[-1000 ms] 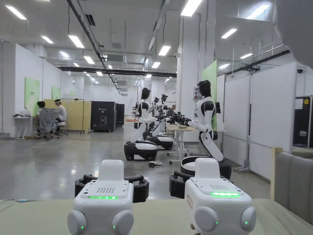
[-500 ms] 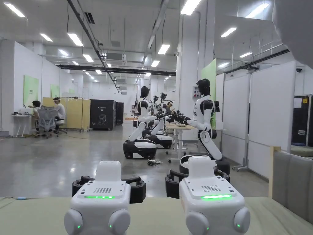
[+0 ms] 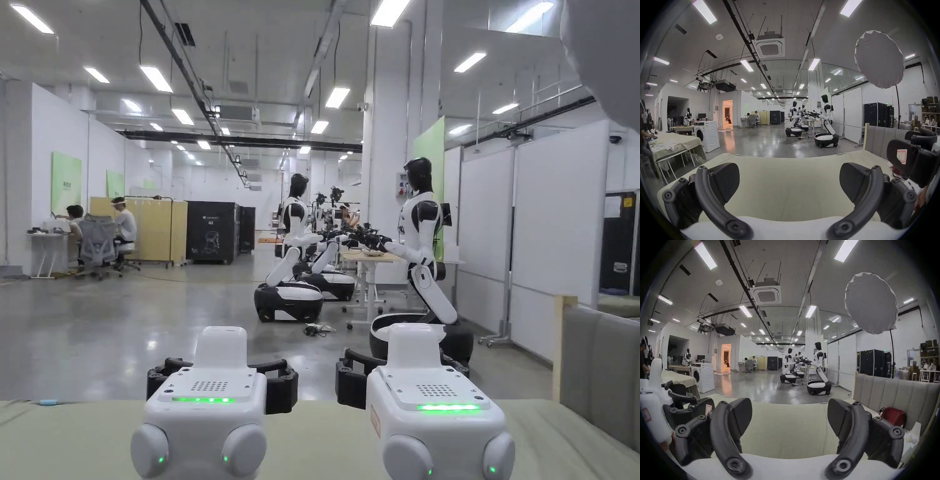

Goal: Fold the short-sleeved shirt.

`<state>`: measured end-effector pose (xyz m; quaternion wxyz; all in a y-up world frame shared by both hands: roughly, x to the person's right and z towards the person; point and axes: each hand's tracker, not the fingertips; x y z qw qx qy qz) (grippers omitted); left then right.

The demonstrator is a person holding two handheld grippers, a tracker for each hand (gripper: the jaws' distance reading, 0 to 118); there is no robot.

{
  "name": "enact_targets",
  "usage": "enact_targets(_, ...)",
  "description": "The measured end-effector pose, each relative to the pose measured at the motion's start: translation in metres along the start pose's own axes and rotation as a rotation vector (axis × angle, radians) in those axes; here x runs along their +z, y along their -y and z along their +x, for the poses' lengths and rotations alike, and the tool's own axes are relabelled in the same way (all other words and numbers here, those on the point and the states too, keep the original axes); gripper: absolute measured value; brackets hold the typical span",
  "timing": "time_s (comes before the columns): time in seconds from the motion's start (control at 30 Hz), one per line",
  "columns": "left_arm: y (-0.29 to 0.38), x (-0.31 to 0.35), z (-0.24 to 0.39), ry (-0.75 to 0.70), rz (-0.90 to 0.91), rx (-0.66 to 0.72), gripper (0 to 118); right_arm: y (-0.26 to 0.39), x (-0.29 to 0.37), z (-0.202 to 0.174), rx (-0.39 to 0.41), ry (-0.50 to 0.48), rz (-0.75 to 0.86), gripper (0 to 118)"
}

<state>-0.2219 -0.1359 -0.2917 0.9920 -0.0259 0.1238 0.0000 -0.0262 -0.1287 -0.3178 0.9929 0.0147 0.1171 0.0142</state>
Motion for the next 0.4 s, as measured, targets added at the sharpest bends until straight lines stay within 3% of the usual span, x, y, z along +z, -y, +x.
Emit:
enact_targets(0.2,0.0006,0.0014,-0.0016,-0.002,0.001,0.001,118,-0.0017,-0.0047,-0.0024,-0.014,0.069,-0.009,100)
enact_targets(0.4,0.0017,-0.001,-0.0037,-0.005,-0.005,0.008,118,0.0016,-0.0049,0.0056,-0.097,0.003,-0.048,100)
